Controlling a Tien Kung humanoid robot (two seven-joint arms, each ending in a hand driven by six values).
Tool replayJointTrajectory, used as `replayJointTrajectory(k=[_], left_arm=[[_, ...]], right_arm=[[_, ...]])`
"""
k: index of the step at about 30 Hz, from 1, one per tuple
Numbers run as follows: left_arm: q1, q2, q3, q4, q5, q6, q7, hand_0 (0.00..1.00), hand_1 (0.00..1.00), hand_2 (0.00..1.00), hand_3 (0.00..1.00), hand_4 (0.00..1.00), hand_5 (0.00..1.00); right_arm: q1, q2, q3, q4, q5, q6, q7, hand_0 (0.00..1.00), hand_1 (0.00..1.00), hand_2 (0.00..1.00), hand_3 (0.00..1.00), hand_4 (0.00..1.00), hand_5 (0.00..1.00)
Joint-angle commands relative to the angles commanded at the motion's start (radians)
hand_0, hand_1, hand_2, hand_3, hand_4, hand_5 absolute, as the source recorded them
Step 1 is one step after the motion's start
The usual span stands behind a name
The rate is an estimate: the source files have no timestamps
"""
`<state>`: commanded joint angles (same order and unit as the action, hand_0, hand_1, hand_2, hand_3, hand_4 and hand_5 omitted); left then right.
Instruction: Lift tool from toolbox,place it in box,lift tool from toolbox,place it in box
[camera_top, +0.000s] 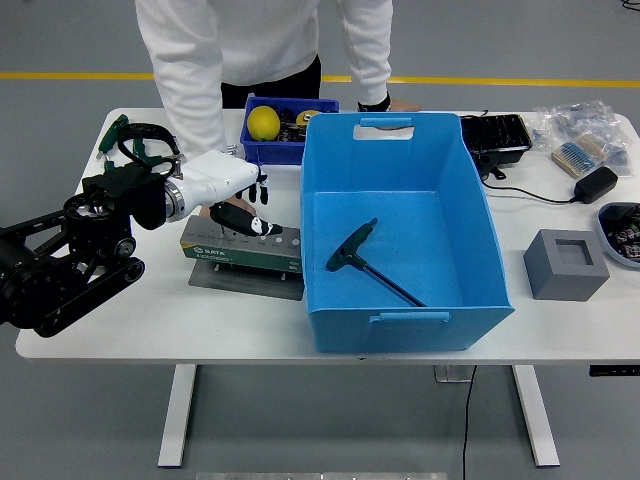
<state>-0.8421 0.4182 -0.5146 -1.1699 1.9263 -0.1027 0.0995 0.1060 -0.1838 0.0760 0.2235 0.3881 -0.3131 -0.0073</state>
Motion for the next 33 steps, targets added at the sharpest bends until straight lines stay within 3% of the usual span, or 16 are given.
replayJointTrajectory(k=[20, 21, 32, 33], left_arm=[[0.001, 0.014, 0.003, 0.032, 0.039, -0.058, 0.024, 0.580, 0.546, 0.580, 0.470, 0.851, 0.823], [0.001, 0.015, 0.002, 0.034, 0.039, -0.060, 0.024, 0.586, 0.557, 0.578, 0.427, 0.852, 0.832], [-0.002, 0.012, -0.009, 0.056, 0.048, -0.082, 0.033, 0.587, 0.557, 0.573, 0.404, 0.851, 0.841], [-0.002, 0.011, -0.008, 0.056, 0.048, -0.083, 0.033, 0.591, 0.547, 0.544, 0.339, 0.853, 0.856]], right_arm=[[0.000, 0.000, -0.001, 0.000, -0.001, 0.000, 0.000, 0.699, 0.671, 0.731, 0.559, 0.795, 0.690], [0.000, 0.000, -0.001, 0.000, 0.000, 0.000, 0.000, 0.699, 0.671, 0.731, 0.559, 0.795, 0.691], [-0.001, 0.001, 0.005, 0.000, -0.008, -0.002, -0.002, 0.698, 0.671, 0.731, 0.559, 0.794, 0.692], [-0.002, 0.001, 0.005, 0.000, -0.007, -0.002, -0.002, 0.698, 0.671, 0.731, 0.559, 0.795, 0.691]])
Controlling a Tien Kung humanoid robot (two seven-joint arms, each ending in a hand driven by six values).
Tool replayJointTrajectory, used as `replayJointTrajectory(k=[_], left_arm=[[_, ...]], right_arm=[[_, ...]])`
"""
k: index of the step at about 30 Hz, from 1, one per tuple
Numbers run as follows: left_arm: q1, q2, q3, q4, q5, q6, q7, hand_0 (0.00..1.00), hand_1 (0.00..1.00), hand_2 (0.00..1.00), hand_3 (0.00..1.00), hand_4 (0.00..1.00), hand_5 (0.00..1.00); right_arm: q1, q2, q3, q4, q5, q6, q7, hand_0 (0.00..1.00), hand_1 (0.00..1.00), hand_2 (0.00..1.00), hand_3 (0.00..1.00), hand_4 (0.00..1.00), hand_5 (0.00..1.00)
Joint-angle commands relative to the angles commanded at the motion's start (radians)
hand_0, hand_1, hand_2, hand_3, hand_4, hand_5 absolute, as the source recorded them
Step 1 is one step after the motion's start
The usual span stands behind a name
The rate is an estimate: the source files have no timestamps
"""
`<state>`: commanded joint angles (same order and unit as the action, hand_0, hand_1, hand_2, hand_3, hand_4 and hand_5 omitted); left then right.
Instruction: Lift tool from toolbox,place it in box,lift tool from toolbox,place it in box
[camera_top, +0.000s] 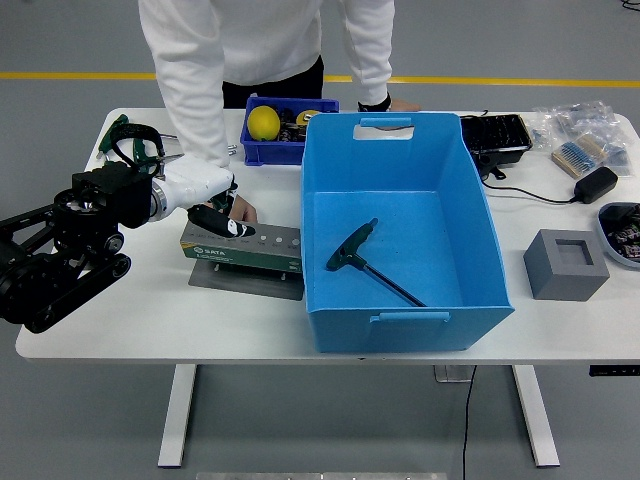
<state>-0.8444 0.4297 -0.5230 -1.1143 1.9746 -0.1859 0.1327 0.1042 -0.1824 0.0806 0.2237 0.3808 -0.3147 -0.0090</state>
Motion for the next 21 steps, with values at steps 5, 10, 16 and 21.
replayJointTrajectory(k=[5, 10, 16, 21], left_arm=[[-0.001, -0.004, 0.008, 0.006, 0.009, -0.004, 0.006, 0.591, 0.547, 0.544, 0.339, 0.853, 0.856], [-0.003, -0.007, 0.017, 0.016, 0.020, -0.008, 0.014, 0.593, 0.546, 0.528, 0.342, 0.853, 0.863], [-0.005, -0.006, 0.023, 0.021, 0.025, -0.012, 0.021, 0.595, 0.500, 0.447, 0.323, 0.853, 0.873], [-0.006, -0.006, 0.025, 0.022, 0.027, 0.007, 0.022, 0.575, 0.356, 0.293, 0.236, 0.847, 0.883]], right_arm=[[-0.002, 0.000, 0.000, 0.000, -0.001, 0.000, 0.000, 0.698, 0.671, 0.731, 0.559, 0.795, 0.691], [-0.005, 0.001, -0.001, 0.000, 0.002, 0.000, 0.000, 0.699, 0.671, 0.732, 0.560, 0.794, 0.691], [-0.007, 0.002, 0.002, 0.000, -0.001, -0.001, -0.001, 0.698, 0.671, 0.732, 0.558, 0.794, 0.690], [-0.007, 0.003, 0.005, 0.001, -0.008, -0.002, -0.002, 0.698, 0.671, 0.732, 0.559, 0.794, 0.690]])
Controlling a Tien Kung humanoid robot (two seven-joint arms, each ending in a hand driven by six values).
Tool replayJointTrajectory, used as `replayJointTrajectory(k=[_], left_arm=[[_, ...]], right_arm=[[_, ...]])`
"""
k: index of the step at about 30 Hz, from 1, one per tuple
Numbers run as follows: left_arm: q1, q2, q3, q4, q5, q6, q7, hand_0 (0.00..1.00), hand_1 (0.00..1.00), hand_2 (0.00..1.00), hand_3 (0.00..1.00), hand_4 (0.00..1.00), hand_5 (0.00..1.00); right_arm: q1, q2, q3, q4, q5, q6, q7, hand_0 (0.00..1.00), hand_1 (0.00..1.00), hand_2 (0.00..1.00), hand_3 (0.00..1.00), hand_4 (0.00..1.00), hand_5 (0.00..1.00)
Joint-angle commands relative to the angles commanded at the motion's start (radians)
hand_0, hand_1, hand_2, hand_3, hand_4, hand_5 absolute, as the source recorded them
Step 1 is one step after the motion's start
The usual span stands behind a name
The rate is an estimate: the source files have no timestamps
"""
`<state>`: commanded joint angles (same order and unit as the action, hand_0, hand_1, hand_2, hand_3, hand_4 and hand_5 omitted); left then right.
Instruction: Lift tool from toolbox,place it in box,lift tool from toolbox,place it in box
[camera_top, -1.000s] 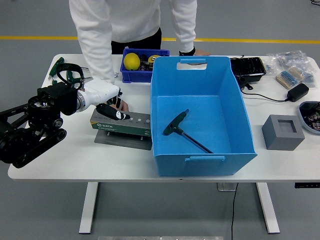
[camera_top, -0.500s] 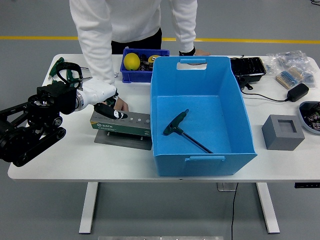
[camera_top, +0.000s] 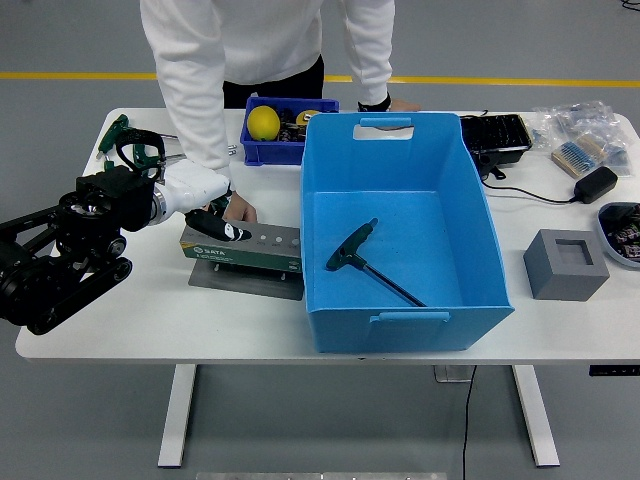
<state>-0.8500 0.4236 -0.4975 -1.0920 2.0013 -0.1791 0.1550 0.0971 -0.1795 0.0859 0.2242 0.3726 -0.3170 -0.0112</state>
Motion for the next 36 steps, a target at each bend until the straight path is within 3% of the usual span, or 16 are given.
replayJointTrajectory(k=[2, 3, 8, 9, 21, 22, 27, 28, 33, 34, 36], left_arm=[[0.000, 0.000, 0.001, 0.000, 0.000, 0.005, -0.002, 0.575, 0.356, 0.293, 0.236, 0.847, 0.883], [0.000, 0.001, 0.001, 0.000, -0.001, 0.006, -0.003, 0.562, 0.257, 0.213, 0.178, 0.845, 0.891], [-0.002, 0.002, 0.003, 0.006, -0.011, 0.007, -0.007, 0.562, 0.257, 0.213, 0.178, 0.845, 0.891], [-0.002, 0.002, 0.003, 0.007, -0.012, 0.008, -0.008, 0.516, 0.197, 0.156, 0.127, 0.843, 0.895], [-0.003, 0.003, -0.002, 0.028, -0.020, 0.036, -0.033, 0.492, 0.160, 0.133, 0.111, 0.828, 0.866], [-0.003, 0.003, -0.003, 0.029, -0.019, 0.041, -0.037, 0.405, 0.135, 0.120, 0.096, 0.766, 0.680], [-0.002, 0.004, -0.006, 0.029, -0.004, 0.087, -0.063, 0.405, 0.135, 0.120, 0.096, 0.766, 0.680], [-0.002, 0.004, -0.007, 0.029, -0.001, 0.098, -0.067, 0.330, 0.093, 0.092, 0.074, 0.783, 0.580], [0.001, 0.004, -0.013, 0.034, 0.016, 0.148, -0.089, 0.330, 0.093, 0.092, 0.074, 0.783, 0.580], [0.002, 0.004, -0.014, 0.034, 0.020, 0.157, -0.094, 0.285, 0.050, 0.084, 0.064, 0.803, 0.419], [0.004, 0.005, -0.017, 0.033, 0.027, 0.176, -0.102, 0.285, 0.050, 0.084, 0.064, 0.803, 0.419]], right_arm=[[0.000, 0.000, 0.001, 0.000, -0.004, 0.000, -0.001, 0.698, 0.671, 0.732, 0.559, 0.794, 0.690], [0.000, 0.000, 0.001, 0.000, -0.005, 0.000, -0.001, 0.698, 0.671, 0.733, 0.558, 0.793, 0.690], [0.002, 0.000, -0.002, 0.000, -0.002, 0.000, 0.001, 0.698, 0.671, 0.733, 0.558, 0.793, 0.690], [0.002, 0.000, -0.003, 0.000, 0.000, 0.001, 0.001, 0.698, 0.671, 0.733, 0.559, 0.794, 0.691], [0.006, -0.002, -0.012, 0.000, 0.012, 0.003, 0.005, 0.698, 0.671, 0.732, 0.559, 0.794, 0.692], [0.006, -0.002, -0.013, 0.000, 0.013, 0.004, 0.005, 0.699, 0.671, 0.733, 0.559, 0.794, 0.692], [0.007, -0.003, -0.014, 0.000, 0.015, 0.004, 0.006, 0.699, 0.671, 0.733, 0.559, 0.794, 0.692], [0.007, -0.003, -0.015, 0.000, 0.015, 0.004, 0.006, 0.698, 0.671, 0.732, 0.559, 0.794, 0.691], [0.008, -0.003, -0.016, 0.000, 0.017, 0.004, 0.007, 0.698, 0.671, 0.732, 0.559, 0.794, 0.691], [0.008, -0.003, -0.016, 0.000, 0.017, 0.004, 0.007, 0.698, 0.670, 0.731, 0.559, 0.794, 0.692], [0.007, -0.003, -0.016, 0.000, 0.017, 0.004, 0.007, 0.698, 0.670, 0.731, 0.559, 0.794, 0.692]])
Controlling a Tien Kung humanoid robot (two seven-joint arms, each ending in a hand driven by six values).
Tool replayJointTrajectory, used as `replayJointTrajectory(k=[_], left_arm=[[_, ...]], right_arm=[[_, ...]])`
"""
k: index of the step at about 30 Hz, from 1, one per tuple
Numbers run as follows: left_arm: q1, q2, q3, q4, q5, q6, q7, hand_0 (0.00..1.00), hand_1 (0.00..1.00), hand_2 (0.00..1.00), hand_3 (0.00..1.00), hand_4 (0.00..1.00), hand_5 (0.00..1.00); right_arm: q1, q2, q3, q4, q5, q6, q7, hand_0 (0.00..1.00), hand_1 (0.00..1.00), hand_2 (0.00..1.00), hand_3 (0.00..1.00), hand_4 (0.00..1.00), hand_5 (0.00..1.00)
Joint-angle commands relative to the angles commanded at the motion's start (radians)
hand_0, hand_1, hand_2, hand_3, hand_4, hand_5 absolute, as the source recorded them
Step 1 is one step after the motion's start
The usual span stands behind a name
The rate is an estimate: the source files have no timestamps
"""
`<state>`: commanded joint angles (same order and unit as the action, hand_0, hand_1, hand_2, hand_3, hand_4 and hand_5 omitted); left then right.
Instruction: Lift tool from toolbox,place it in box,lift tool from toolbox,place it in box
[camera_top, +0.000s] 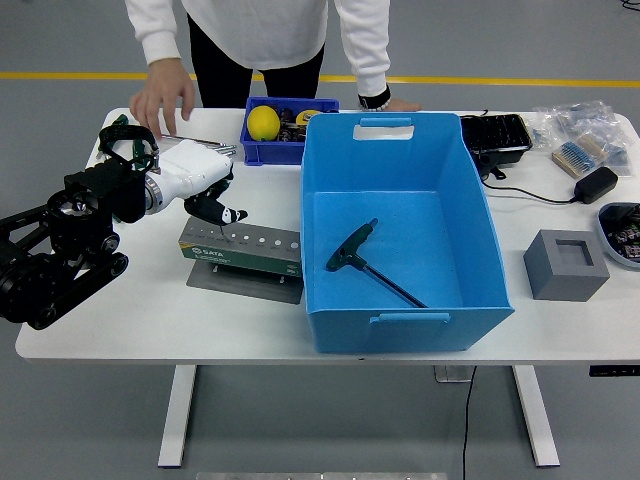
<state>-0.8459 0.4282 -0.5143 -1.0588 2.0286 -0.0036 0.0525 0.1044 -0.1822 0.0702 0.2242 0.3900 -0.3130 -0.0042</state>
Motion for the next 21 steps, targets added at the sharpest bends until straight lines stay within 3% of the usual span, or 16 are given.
replayJointTrajectory(k=[3, 4, 9, 10, 13, 15, 16, 21], left_arm=[[0.002, 0.000, -0.006, -0.003, 0.011, 0.030, -0.013, 0.285, 0.050, 0.084, 0.064, 0.803, 0.419], [0.002, 0.000, -0.008, -0.004, 0.014, 0.038, -0.016, 0.209, 0.025, 0.074, 0.054, 0.766, 0.261], [0.005, 0.002, -0.021, -0.017, 0.035, 0.078, -0.026, 0.209, 0.025, 0.074, 0.054, 0.766, 0.261], [0.005, 0.003, -0.023, -0.020, 0.038, 0.086, -0.026, 0.149, 0.010, 0.062, 0.051, 0.747, 0.289], [0.007, 0.005, -0.033, -0.029, 0.043, 0.106, -0.027, 0.149, 0.010, 0.062, 0.051, 0.747, 0.289], [0.008, 0.006, -0.040, -0.034, 0.043, 0.115, -0.027, 0.149, 0.010, 0.062, 0.051, 0.747, 0.289], [0.008, 0.006, -0.042, -0.036, 0.044, 0.117, -0.027, 0.131, 0.002, 0.049, 0.050, 0.784, 0.346], [0.012, 0.011, -0.064, -0.053, 0.032, 0.133, -0.033, 0.131, 0.002, 0.049, 0.050, 0.784, 0.346]], right_arm=[[0.000, 0.000, 0.000, 0.000, -0.001, 0.000, 0.000, 0.698, 0.670, 0.731, 0.559, 0.794, 0.692], [0.000, 0.000, 0.001, 0.000, -0.002, 0.000, -0.001, 0.699, 0.669, 0.731, 0.559, 0.794, 0.692], [0.000, 0.000, 0.000, 0.000, -0.001, 0.000, 0.000, 0.699, 0.669, 0.731, 0.559, 0.794, 0.692], [0.000, 0.000, 0.000, 0.000, -0.001, 0.000, 0.000, 0.699, 0.669, 0.731, 0.559, 0.794, 0.692], [0.000, 0.000, 0.000, 0.000, 0.000, 0.000, 0.000, 0.699, 0.669, 0.731, 0.559, 0.794, 0.692], [0.000, 0.000, 0.000, 0.000, 0.000, 0.000, 0.000, 0.699, 0.669, 0.731, 0.559, 0.794, 0.692], [0.000, 0.000, 0.000, 0.000, 0.000, 0.000, 0.000, 0.699, 0.669, 0.731, 0.559, 0.794, 0.691], [0.000, 0.001, 0.002, -0.001, -0.003, -0.001, -0.001, 0.699, 0.669, 0.731, 0.559, 0.794, 0.691]])
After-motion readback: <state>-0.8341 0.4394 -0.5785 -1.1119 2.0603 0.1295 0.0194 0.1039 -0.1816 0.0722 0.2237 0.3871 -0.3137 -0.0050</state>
